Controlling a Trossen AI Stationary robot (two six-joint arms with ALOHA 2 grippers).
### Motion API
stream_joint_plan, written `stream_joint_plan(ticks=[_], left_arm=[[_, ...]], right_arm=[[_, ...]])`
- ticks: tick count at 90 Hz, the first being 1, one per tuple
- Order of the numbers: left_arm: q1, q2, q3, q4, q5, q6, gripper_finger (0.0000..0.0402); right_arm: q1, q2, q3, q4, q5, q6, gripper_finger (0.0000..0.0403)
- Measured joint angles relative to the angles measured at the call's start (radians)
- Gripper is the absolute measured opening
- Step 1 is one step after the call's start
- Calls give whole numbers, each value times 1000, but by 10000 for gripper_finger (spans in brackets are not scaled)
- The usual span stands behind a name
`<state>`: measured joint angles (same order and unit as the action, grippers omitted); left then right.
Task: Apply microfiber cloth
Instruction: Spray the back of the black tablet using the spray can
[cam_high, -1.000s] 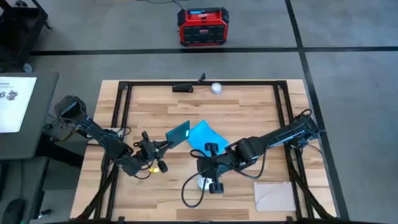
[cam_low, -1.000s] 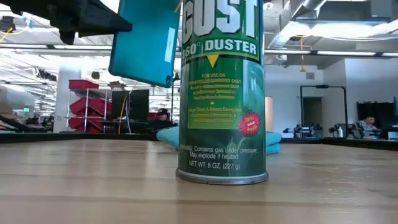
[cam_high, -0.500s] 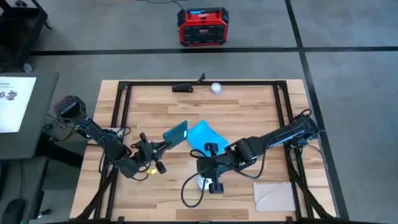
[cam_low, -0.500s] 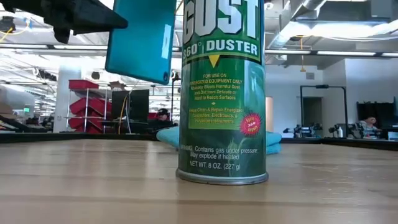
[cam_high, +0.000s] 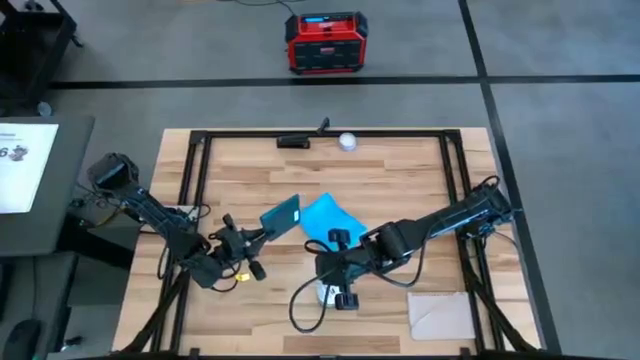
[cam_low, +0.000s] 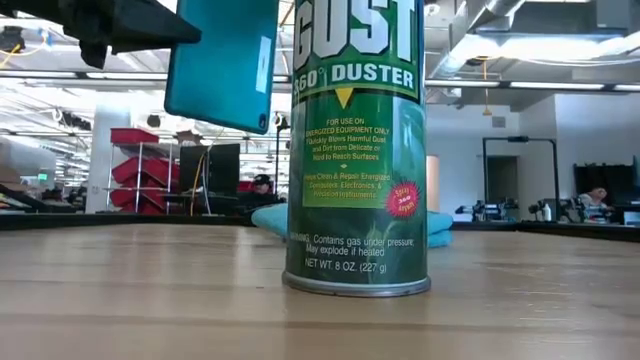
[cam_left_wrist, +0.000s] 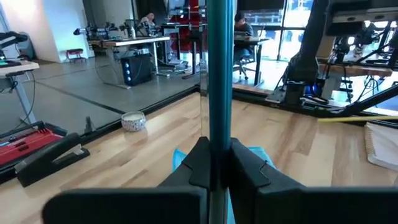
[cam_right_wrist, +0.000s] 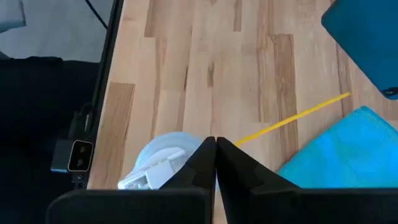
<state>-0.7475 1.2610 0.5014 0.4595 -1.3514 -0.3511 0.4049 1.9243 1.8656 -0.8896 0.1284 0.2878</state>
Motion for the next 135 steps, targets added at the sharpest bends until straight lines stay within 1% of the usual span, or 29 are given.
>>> stream_joint_plan(ticks=[16,38,47,56,65,74,89,121,135], left_arm=[[0,6,0,-5,19,-20,4],[0,114,0,-1,32,-114,4],[0,136,0,9,31,-135,4],[-11,140,0,9,2,-142,4],[-46,139,7,7,-74,-126,4],[-74,139,32,7,-123,-84,4],[-88,139,49,0,-128,-57,4],[-89,141,50,-17,-137,-100,4],[-97,161,55,-19,-177,-101,4]], right_arm=[[0,12,-6,-27,-4,-2,0],[1,9,-4,-12,-7,0,0],[0,10,-4,-13,-6,0,0],[0,10,-4,-12,-4,2,0],[1,10,-4,-12,1,2,0],[0,10,19,-36,12,-1,0],[0,8,71,-60,58,-17,0],[15,8,82,-66,56,-16,0],[20,8,82,-52,53,-15,0]])
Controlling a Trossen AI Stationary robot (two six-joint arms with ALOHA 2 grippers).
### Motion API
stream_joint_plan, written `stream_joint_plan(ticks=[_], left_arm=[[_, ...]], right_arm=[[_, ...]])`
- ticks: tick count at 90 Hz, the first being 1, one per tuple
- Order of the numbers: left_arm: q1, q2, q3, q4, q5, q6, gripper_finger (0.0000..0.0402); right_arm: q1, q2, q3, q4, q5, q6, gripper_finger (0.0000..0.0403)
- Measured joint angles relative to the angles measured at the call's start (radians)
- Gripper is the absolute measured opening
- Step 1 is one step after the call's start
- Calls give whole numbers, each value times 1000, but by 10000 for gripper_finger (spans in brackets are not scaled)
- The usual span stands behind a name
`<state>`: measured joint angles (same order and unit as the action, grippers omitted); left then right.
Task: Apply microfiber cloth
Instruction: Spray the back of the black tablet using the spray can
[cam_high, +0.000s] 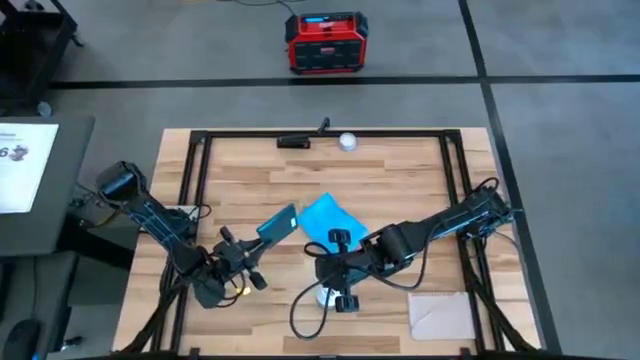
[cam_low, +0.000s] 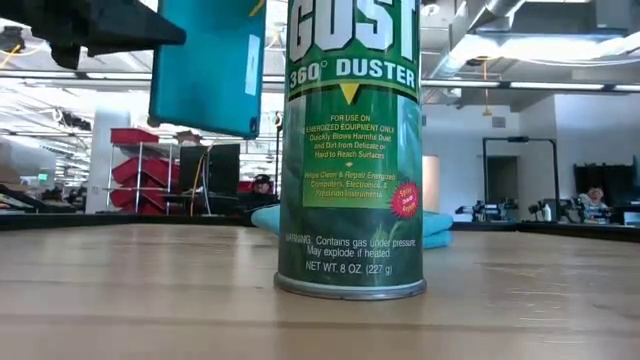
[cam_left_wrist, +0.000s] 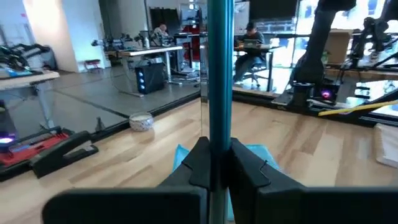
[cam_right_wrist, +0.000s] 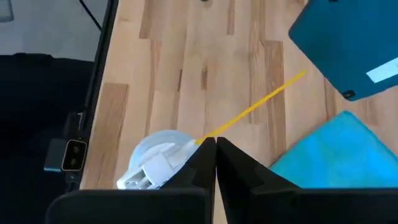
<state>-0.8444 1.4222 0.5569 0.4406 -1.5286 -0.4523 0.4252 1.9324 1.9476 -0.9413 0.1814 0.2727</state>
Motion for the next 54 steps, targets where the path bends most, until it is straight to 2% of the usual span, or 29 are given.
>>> stream_joint_plan(ticks=[54], left_arm=[[-26,19,6,7,-8,-6,4]], right_arm=[[0,5,0,26,-28,14,0]])
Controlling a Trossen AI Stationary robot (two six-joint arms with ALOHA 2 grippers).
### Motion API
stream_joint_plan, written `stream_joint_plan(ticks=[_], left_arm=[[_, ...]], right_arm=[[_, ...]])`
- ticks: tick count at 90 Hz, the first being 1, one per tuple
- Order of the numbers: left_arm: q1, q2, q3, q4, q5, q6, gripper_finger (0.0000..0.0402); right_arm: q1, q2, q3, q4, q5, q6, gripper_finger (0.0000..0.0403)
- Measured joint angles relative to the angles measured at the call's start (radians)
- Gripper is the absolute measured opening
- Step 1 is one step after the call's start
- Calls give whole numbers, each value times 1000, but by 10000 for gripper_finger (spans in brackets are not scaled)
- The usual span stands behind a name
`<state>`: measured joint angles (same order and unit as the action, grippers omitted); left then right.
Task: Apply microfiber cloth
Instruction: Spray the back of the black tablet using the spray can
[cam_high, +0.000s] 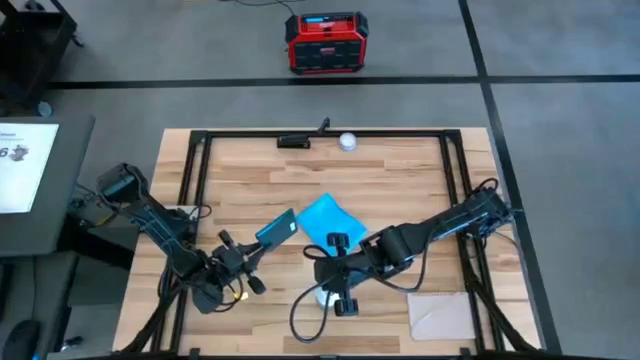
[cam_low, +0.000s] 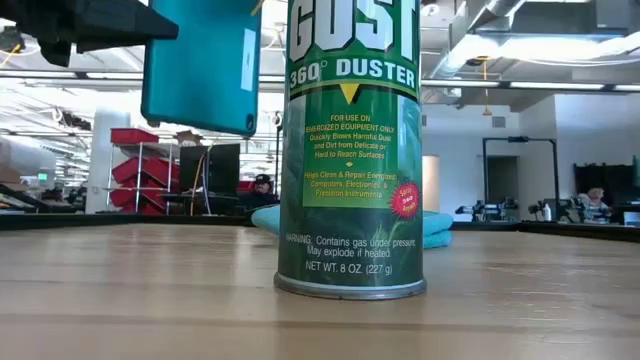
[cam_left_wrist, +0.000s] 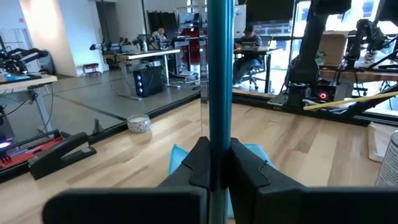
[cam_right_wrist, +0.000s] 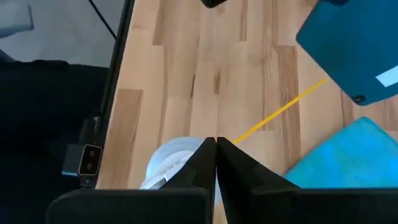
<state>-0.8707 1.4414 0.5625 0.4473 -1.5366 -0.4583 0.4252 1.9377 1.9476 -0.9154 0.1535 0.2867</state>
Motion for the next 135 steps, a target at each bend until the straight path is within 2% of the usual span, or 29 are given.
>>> stream_joint_plan(ticks=[112,135], left_arm=[[-13,0,-1,-23,4,-12,4],[64,0,-1,-72,90,-34,4]], right_arm=[[-8,27,0,-3,-7,-8,0],[-7,28,0,10,-8,-23,0]])
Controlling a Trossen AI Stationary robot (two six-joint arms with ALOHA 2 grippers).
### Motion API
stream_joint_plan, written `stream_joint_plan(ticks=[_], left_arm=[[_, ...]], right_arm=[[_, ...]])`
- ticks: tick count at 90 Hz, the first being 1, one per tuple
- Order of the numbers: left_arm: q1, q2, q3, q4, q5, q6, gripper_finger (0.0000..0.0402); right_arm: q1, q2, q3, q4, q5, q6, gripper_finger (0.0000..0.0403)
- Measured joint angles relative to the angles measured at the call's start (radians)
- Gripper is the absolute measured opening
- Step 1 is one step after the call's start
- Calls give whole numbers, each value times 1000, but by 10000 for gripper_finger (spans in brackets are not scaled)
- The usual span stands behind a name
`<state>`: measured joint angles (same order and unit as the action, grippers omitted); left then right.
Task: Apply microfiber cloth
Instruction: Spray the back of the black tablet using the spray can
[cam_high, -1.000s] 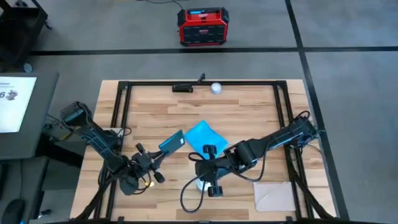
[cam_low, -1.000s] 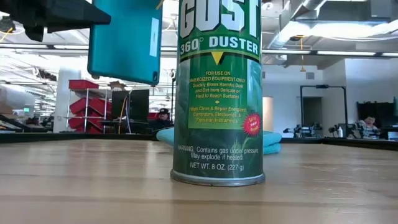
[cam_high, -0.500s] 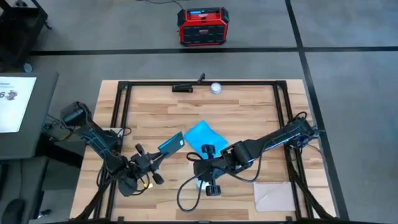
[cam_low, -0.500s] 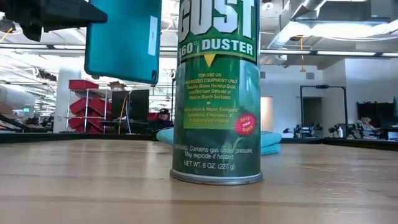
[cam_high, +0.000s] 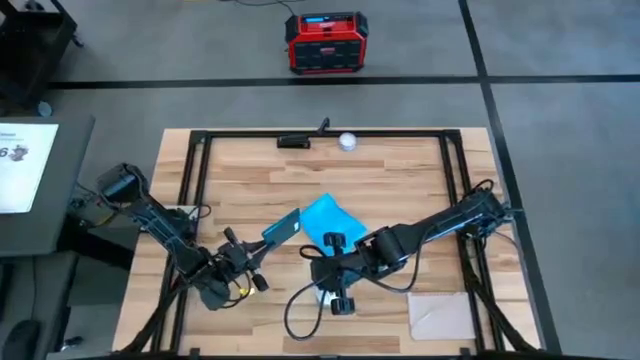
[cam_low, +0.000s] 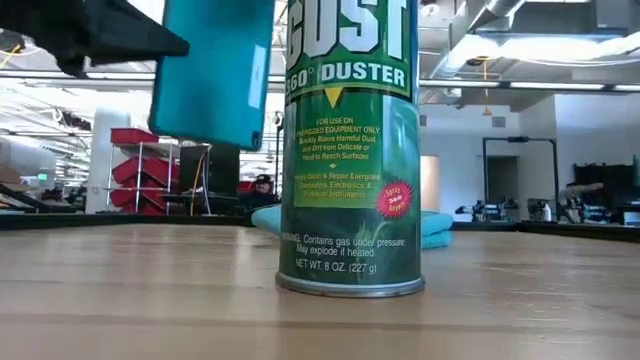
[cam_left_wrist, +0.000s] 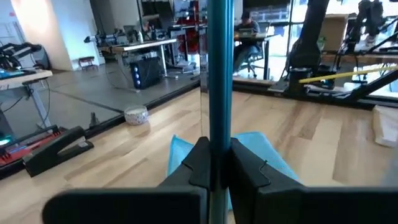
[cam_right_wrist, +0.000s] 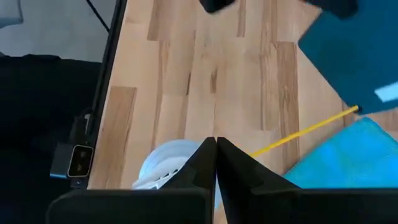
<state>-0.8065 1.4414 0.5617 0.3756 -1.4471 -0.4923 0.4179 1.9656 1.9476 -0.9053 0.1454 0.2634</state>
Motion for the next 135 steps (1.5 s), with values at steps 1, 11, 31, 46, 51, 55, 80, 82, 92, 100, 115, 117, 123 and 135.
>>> stream_joint_plan(ticks=[1,11,31,46,51,55,80,82,92,100,115,117,123,135], left_arm=[[2,0,0,0,2,0,4],[11,0,0,-3,18,0,4],[11,0,0,-1,28,6,4],[11,0,0,-1,35,5,4],[11,0,0,-1,36,6,4],[11,0,0,-1,36,6,4],[11,0,0,0,38,5,4],[11,0,0,0,40,6,4],[11,0,0,0,49,5,4],[11,0,0,0,48,6,4],[11,0,0,0,48,5,4],[11,0,0,0,48,6,4],[11,0,0,0,48,6,4],[11,0,0,0,48,5,4]], right_arm=[[0,0,0,0,0,0,0],[-2,0,0,0,0,-1,0],[-7,1,44,-30,9,-11,0],[-7,1,48,-54,10,-10,0],[-8,1,48,-71,10,-3,0],[-8,1,48,-77,10,2,0],[-10,1,48,-116,10,18,0],[-10,1,48,-115,10,21,0],[-10,1,48,-112,10,24,0],[-10,1,48,-111,11,24,0],[-10,1,48,-107,11,24,0],[-10,1,48,-106,11,24,0],[-10,1,48,-100,11,24,0],[-10,1,48,-97,10,24,0]])
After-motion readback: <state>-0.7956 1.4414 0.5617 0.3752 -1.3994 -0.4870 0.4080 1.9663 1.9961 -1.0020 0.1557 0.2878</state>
